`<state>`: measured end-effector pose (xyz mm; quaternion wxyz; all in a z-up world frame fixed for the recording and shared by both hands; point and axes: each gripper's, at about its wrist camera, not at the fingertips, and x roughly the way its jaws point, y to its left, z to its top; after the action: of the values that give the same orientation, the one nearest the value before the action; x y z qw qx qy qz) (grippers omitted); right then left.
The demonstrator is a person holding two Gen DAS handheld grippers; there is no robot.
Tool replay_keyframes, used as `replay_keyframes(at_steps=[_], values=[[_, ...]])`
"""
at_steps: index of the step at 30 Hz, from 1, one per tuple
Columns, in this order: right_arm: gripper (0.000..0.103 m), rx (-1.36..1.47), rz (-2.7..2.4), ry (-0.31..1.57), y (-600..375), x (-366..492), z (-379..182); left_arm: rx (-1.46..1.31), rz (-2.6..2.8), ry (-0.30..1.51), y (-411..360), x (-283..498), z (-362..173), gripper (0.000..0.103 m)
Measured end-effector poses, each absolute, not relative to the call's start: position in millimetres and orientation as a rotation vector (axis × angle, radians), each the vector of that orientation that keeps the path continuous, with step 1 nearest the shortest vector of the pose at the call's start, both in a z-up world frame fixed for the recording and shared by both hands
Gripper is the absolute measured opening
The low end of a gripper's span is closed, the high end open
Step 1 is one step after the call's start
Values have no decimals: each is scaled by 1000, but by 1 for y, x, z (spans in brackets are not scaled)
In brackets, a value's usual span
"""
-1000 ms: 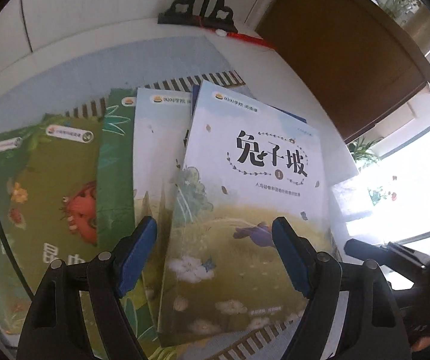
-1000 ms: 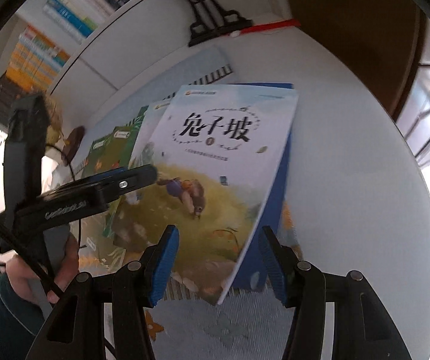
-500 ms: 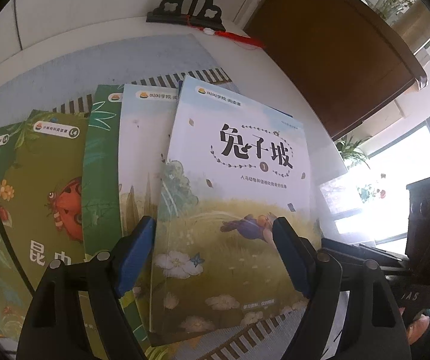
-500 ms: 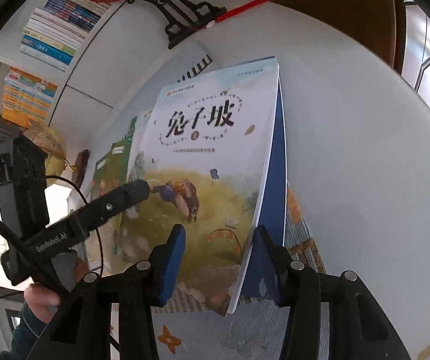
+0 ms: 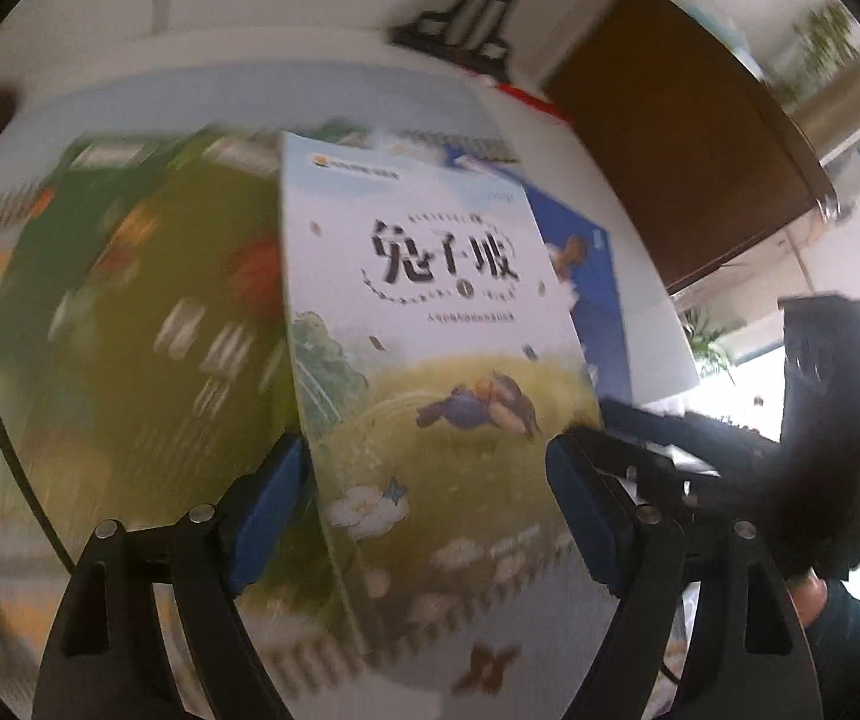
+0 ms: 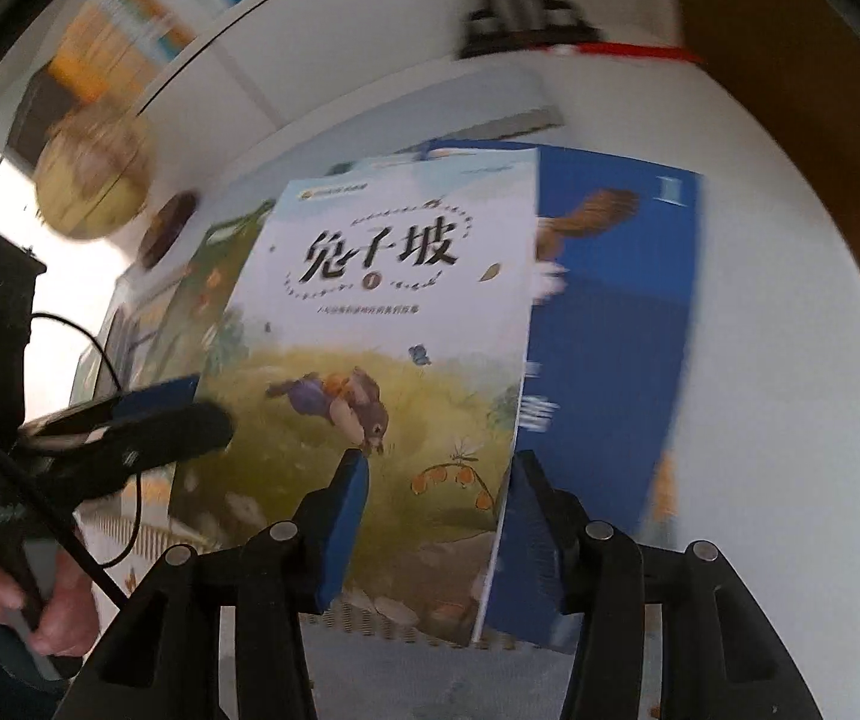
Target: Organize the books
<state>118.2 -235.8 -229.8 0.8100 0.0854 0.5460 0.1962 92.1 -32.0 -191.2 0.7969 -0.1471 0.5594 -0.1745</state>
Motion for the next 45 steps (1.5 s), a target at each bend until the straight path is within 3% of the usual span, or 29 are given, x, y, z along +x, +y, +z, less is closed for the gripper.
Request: replay_keyframes(at_steps=[6, 14, 19, 26, 30, 33, 40, 42, 45], values=[[50, 193, 587, 1241, -212, 109, -232, -452, -291, 1241, 6, 61, -211, 79], [50, 314, 570, 1315, -251, 75, -247, -458, -268, 1223, 7, 56, -212, 79], [44, 347, 592, 1263, -242, 71, -251, -448, -258, 1220, 0, 54, -212, 79], [41, 385, 664, 1236, -231, 71, -234, -531, -261, 1202, 13, 49, -204, 60], [41, 474, 813, 1165, -240, 78, -207, -720, -413, 1104, 28, 46, -184, 60], [41, 360, 760, 1184, -232, 99, -217, -808, -457, 1086, 30, 55, -188, 59], [38, 311, 689, 1199, -219, 122, -239, -644, -349, 1145, 3, 76, -209, 59], [37, 280, 670, 1189, -218, 118, -236, -525, -285, 1147, -3, 78, -208, 40], [37, 195, 634, 1165, -213, 112, -231, -339, -248, 1129, -14, 76, -203, 30]])
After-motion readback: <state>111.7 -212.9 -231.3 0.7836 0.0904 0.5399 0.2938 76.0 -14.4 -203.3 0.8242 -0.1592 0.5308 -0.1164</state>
